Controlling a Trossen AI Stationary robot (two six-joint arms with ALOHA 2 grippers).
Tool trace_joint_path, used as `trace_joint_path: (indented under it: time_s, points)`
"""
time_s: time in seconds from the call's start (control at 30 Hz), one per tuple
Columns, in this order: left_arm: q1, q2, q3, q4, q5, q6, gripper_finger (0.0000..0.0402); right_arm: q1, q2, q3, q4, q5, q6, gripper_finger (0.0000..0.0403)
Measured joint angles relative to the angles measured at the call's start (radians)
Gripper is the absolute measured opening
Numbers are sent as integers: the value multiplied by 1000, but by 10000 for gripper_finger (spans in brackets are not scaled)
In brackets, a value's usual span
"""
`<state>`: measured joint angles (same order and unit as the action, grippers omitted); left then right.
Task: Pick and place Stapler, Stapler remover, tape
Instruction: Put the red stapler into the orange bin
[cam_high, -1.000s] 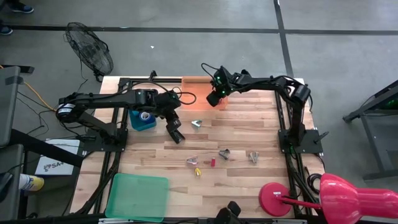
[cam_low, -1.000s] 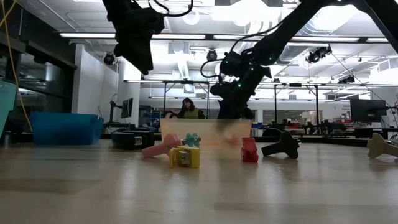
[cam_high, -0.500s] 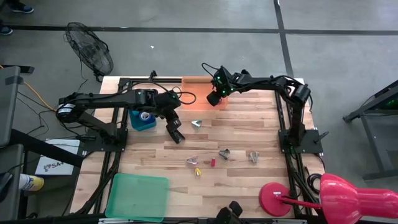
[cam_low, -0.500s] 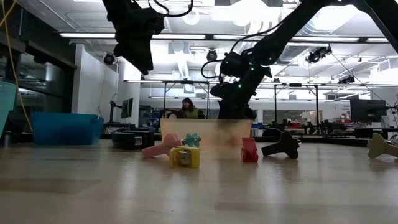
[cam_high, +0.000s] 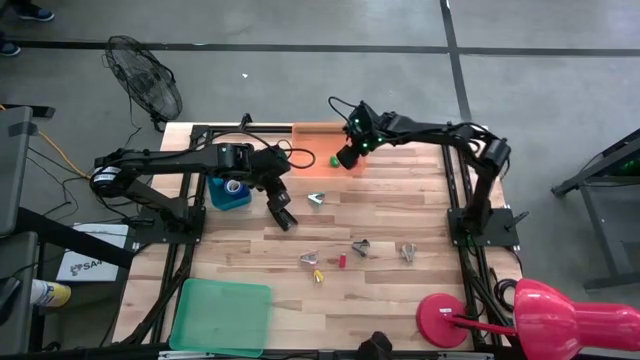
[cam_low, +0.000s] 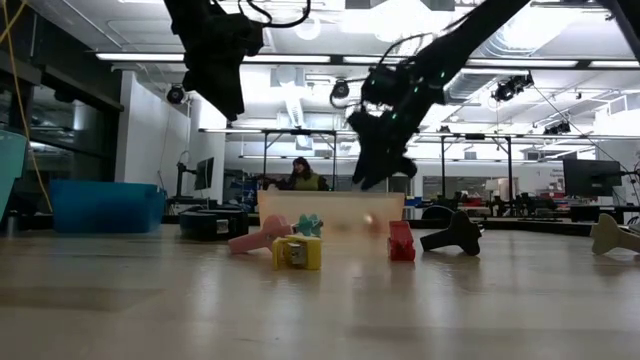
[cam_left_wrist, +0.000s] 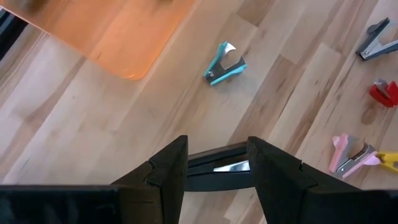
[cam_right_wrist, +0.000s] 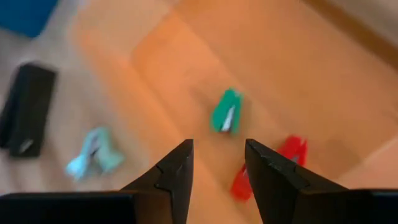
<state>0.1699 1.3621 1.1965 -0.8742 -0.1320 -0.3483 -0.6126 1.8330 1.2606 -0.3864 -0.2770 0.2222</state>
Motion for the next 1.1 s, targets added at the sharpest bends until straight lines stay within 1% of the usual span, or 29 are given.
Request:
trace_joint_path:
  time_s: [0.17,0.27,0.4,0.5,0.6,0.77,0.83,1.1]
  points:
    - [0,0,0,-12,11,14,163,55,-102,0,-127,-67,-122,134]
    - [0,0,0,-16,13,26,163,103,-152,0,-188,-72,-122,134]
    - [0,0,0,-15,20,33,163,171,-190,1,-220,-67,36,134]
    - [0,0,0,-15,20,54,163,233,-195,1,-227,-66,164,134]
    - [0,0,0,-15,20,87,163,305,-196,0,-228,-52,251,134]
    - [0,0,0,-14,16,128,163,442,-197,1,-233,67,279,135]
    - [0,0,0,-12,16,135,163,492,-197,1,-242,113,326,135]
    - [0,0,0,-10,16,135,163,654,-197,1,-259,262,770,135]
